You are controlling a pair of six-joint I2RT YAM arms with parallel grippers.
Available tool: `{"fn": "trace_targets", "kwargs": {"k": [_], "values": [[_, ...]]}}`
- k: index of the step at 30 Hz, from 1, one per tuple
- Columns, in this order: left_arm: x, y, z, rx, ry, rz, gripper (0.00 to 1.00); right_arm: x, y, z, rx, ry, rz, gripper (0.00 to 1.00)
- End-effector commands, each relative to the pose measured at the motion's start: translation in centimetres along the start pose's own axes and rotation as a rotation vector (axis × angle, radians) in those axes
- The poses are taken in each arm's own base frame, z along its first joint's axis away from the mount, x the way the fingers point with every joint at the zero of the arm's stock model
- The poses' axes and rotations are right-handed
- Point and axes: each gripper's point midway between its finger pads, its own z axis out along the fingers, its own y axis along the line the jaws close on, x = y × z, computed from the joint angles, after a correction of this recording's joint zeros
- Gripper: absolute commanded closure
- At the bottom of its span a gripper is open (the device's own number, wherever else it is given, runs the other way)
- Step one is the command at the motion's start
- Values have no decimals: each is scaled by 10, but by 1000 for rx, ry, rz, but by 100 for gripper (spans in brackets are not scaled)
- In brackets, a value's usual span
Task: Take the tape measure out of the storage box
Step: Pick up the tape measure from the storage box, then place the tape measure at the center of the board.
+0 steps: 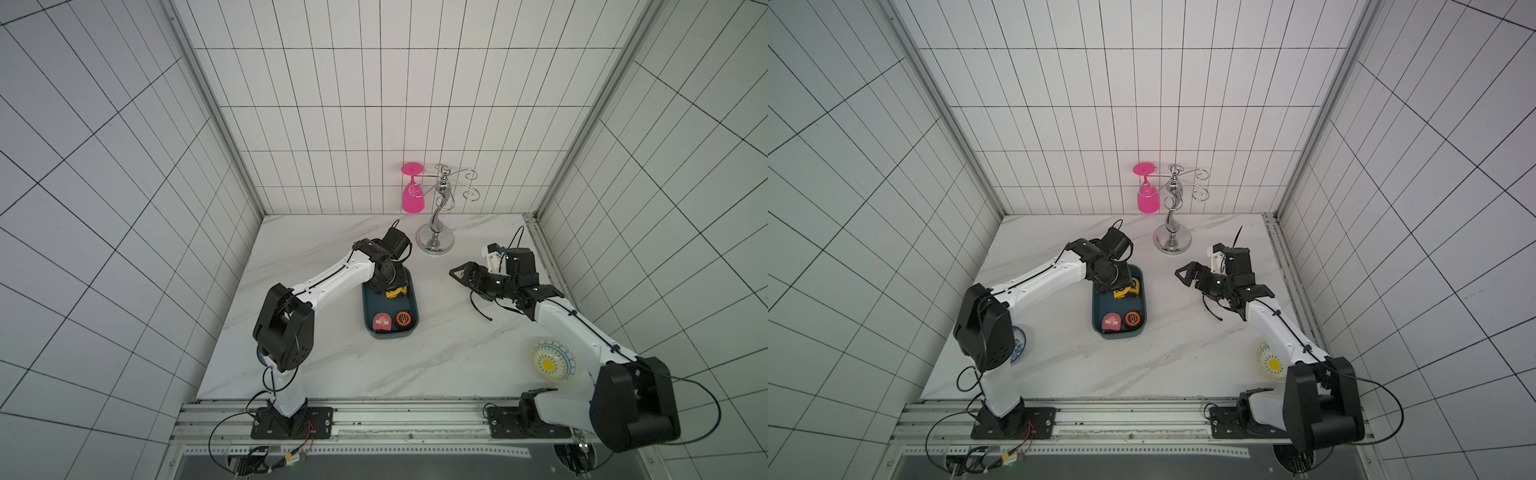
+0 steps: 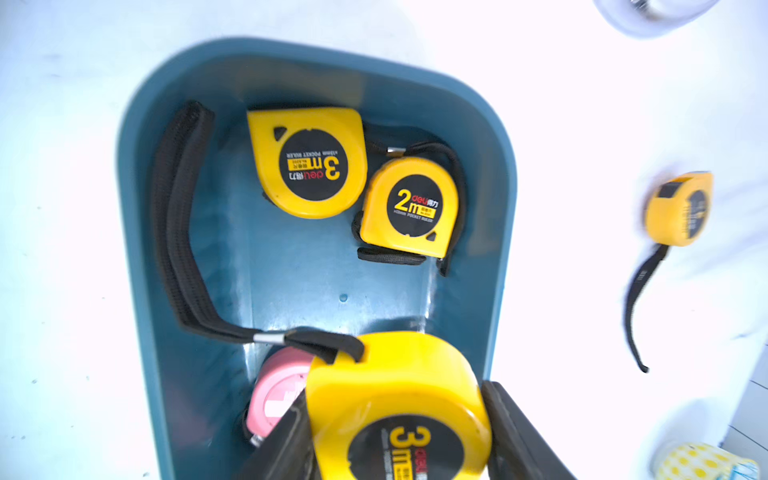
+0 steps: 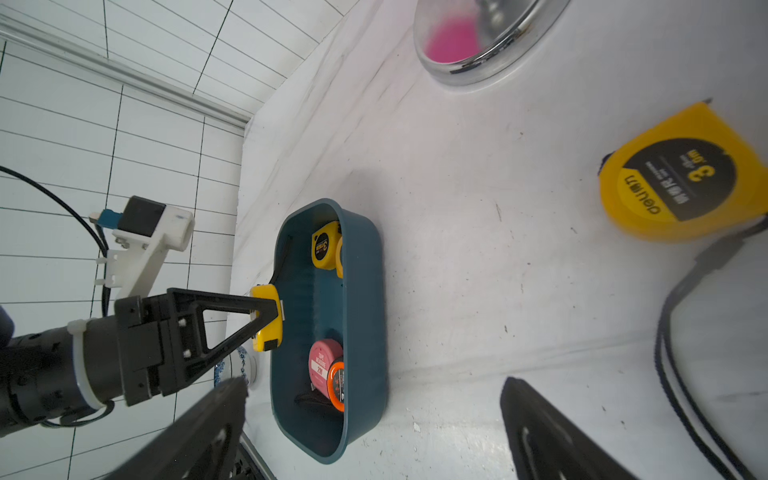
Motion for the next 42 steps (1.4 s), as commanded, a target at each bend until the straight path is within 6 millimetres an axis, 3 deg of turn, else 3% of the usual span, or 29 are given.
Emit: {"fn": "trace_targets", "kwargs": {"k": [1, 8, 13, 18, 26, 33, 42], "values": [[-20, -15, -38, 80, -81, -32, 100, -11, 25, 5, -54, -41, -64, 1], [-36, -39, -90, 217, -165, -48, 100, 4, 55, 20, -112, -28, -152, 1], [-45, -48, -111, 268, -208, -70, 100, 9, 78, 28, -145, -58, -215, 1], [-49, -53, -114, 305, -224, -128, 100, 12, 98, 34, -166, -131, -274, 1], [-38, -58, -111, 395, -214, -260, 100, 19, 127, 45, -239, -200, -389, 1], [-34, -62, -113, 445, -209, -289, 100, 20, 136, 54, -291, -199, -403, 0], [-25, -70, -110, 500, -158, -305, 100, 21, 146, 57, -364, -202, -410, 15]]}}
